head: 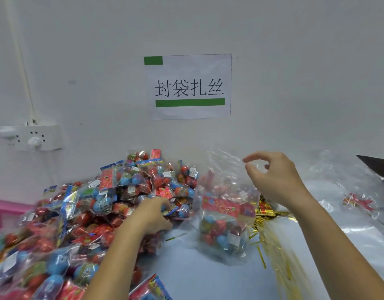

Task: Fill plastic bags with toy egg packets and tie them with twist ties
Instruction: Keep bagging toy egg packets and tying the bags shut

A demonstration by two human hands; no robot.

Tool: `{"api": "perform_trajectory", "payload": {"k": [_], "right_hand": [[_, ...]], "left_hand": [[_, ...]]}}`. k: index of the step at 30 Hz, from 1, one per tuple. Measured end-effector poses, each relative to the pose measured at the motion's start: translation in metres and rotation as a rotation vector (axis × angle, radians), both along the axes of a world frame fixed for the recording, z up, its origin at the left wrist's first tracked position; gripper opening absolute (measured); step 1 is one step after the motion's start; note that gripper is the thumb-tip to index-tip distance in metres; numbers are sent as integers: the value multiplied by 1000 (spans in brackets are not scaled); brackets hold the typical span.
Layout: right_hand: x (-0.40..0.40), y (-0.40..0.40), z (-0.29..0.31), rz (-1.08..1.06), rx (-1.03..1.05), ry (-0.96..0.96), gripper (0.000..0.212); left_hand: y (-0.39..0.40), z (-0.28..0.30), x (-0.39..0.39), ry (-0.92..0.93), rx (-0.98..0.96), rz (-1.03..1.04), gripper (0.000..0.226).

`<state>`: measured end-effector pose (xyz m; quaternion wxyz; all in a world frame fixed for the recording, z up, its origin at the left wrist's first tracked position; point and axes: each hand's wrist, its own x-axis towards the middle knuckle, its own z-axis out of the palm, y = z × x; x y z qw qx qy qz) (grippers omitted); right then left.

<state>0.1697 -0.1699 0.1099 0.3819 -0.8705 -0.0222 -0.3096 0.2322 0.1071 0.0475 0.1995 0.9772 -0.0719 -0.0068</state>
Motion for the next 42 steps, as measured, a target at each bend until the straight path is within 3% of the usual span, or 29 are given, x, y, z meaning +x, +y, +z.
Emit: {"api": "perform_trajectory", "payload": {"k": [2, 4, 13, 19, 22, 24, 26, 28, 34, 36, 38, 42], "right_hand": [[1, 1, -1, -17, -16, 6, 15], [1, 1, -2, -36, -24, -1, 17], [0, 6, -3, -152, -62, -17, 34], [1, 17, -5, -141, -43, -63, 33], [3, 25, -5, -10, 28, -85, 30], [1, 31, -5, 163, 118, 12, 44], [-2, 37, -7, 327, 199, 153, 72], [-5, 40, -7, 434, 284, 247, 81], [1, 53, -8, 703, 968, 328, 25], [4, 57, -10, 644, 1031, 309, 11], [5, 56, -11, 523, 950, 279, 10], [4, 43, -10, 260, 674, 220, 16]], "left_hand": [[-7, -15, 2, 34, 172, 4, 52], [-11, -25, 4, -58, 242, 55, 53], [-7, 5, -3, -212, 116, 70, 45], [-8, 43, -11, -369, -390, -48, 28], [-10, 58, -18, -365, -668, -106, 19], [-16, 62, -24, -268, -927, -185, 20], [-24, 64, -30, -159, -1185, -280, 24], [-32, 65, -33, -109, -1370, -322, 29], [-53, 59, -34, 41, -1723, -340, 18], [-54, 54, -31, 46, -1701, -294, 16], [-49, 46, -22, -18, -1555, -165, 20], [-23, 16, 1, -361, -920, 200, 13]]}}
